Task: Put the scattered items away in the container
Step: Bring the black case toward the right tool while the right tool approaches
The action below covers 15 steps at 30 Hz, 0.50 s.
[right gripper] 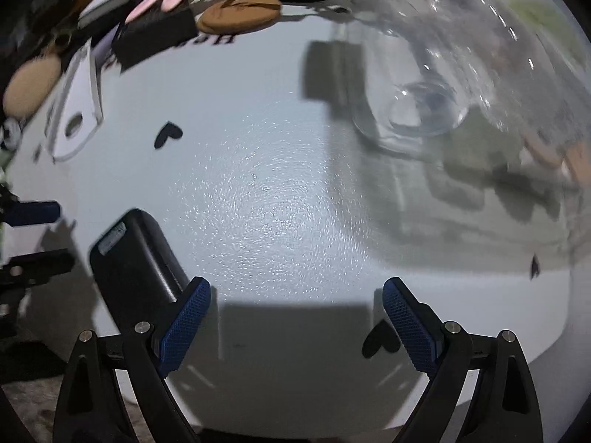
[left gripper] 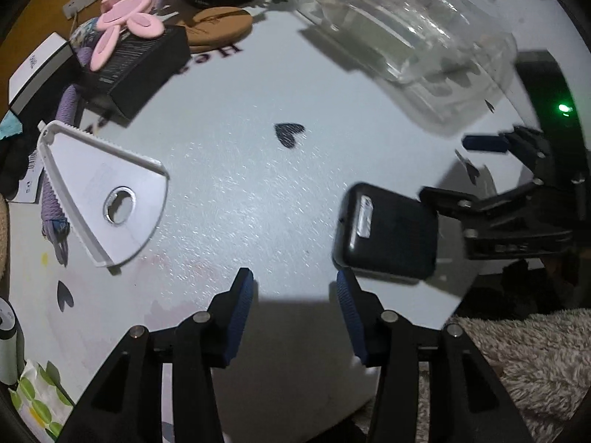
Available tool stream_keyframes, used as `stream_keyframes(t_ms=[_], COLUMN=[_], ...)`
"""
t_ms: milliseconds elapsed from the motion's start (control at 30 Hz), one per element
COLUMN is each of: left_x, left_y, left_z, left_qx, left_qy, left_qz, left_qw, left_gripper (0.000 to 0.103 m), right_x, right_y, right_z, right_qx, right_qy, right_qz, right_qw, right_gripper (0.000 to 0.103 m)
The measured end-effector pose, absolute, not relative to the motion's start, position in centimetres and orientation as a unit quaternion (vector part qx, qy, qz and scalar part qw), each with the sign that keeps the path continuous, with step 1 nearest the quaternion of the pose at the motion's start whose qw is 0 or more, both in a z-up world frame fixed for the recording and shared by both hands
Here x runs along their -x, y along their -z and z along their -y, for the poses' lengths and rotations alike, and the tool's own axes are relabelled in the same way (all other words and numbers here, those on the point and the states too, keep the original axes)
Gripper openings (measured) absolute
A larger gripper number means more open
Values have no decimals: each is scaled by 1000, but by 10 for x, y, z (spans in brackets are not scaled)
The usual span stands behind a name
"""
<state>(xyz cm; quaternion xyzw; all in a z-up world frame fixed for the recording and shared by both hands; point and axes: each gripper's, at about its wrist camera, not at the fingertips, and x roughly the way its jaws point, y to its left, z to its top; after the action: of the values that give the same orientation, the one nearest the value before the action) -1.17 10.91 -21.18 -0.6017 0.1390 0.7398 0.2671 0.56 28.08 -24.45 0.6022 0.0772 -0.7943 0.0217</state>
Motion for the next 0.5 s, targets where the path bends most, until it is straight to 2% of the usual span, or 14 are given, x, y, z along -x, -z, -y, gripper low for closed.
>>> stream_keyframes(t_ms=[233,500], left_x=[4,26], left_y=[222,222], left_z=[-137,-145], left_qx=[589,577], left_qy=[-736,-750], left_qz=[-179,-166], left_qw=[283,278], left_gripper=[47,47], right_x=[-8,-23], right_y=[248,255], right_z=[-281,-279], right_qx=[-602,-611], right_qy=[796,791], right_qz=[-61,-35], right_qw=[11,-6], right_gripper=[94,94])
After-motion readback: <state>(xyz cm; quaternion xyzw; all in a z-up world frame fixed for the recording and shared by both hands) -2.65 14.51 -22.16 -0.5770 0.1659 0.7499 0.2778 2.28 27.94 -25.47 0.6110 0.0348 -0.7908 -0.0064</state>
